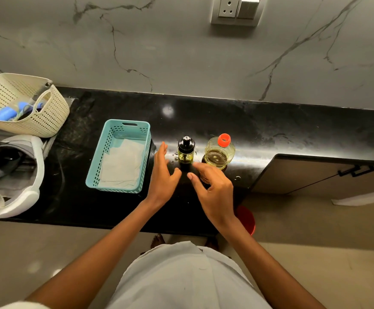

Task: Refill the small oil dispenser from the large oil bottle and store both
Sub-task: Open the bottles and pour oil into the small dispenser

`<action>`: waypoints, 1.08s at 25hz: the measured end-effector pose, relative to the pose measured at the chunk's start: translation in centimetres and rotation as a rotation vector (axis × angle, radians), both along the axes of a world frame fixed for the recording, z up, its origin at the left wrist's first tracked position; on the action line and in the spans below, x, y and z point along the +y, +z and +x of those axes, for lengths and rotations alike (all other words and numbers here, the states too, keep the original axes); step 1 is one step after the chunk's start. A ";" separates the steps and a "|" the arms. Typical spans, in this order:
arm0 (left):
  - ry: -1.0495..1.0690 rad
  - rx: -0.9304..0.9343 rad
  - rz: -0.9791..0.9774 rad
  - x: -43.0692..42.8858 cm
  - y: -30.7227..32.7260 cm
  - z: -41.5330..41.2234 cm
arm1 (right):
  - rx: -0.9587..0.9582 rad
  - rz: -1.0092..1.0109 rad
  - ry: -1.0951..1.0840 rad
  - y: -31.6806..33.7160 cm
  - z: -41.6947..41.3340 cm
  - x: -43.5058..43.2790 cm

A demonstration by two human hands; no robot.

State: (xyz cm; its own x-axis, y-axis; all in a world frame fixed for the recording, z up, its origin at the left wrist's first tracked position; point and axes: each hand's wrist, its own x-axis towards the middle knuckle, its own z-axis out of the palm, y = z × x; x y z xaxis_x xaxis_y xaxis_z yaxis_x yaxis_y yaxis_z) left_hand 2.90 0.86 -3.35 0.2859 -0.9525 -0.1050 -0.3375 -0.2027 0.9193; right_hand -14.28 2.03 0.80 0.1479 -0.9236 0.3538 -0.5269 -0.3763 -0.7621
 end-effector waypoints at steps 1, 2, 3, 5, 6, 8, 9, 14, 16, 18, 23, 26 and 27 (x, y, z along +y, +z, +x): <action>0.003 0.001 0.075 -0.9 -0.3 0.4 | 0.041 -0.010 0.029 0.5 1.3 -0.9; -0.013 0.008 0.141 -2.1 -0.6 0.7 | 0.097 -0.005 0.053 0.9 2.7 -2.0; -0.043 0.018 0.186 -3.3 -0.8 0.9 | 0.157 0.014 0.069 1.1 4.1 -3.4; -0.129 0.020 0.182 -5.8 -1.6 1.2 | 0.252 0.079 0.077 0.8 6.4 -6.4; -0.177 -0.004 0.162 -6.8 -2.1 1.4 | 0.302 0.113 0.077 0.4 7.3 -7.7; -0.207 -0.047 0.148 -8.6 -3.3 1.4 | 0.411 0.143 0.084 -0.7 8.2 -9.4; -0.207 -0.070 0.140 -9.2 -3.6 1.3 | 0.465 0.133 0.089 -1.2 8.3 -10.0; -0.167 -0.119 0.124 -10.0 -3.6 0.9 | 0.690 0.166 0.067 -1.5 8.3 -11.4; -0.159 -0.111 0.133 -9.7 -3.7 1.2 | 0.701 0.195 0.066 -1.1 8.4 -11.4; -0.164 -0.109 0.129 -9.0 -3.7 1.5 | 0.699 0.191 0.063 -0.8 8.4 -11.1; -0.169 -0.128 0.166 -5.6 -3.4 2.1 | 0.685 0.202 0.128 -0.4 8.0 -8.3; -0.167 -0.160 0.210 -2.5 -3.8 2.1 | 0.678 0.200 0.179 -0.9 7.2 -5.3; -0.165 -0.166 0.215 -1.6 -4.0 2.1 | 0.673 0.196 0.183 -1.1 7.0 -4.4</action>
State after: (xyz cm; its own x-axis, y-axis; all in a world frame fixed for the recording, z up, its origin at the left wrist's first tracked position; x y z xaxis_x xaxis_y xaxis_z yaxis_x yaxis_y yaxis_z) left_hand 4.97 -0.70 -7.36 0.1591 -0.9484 -0.2742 -0.5242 -0.3165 0.7906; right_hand -7.27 -2.37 -0.29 0.4339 -0.9001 -0.0382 -0.8473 -0.3933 -0.3570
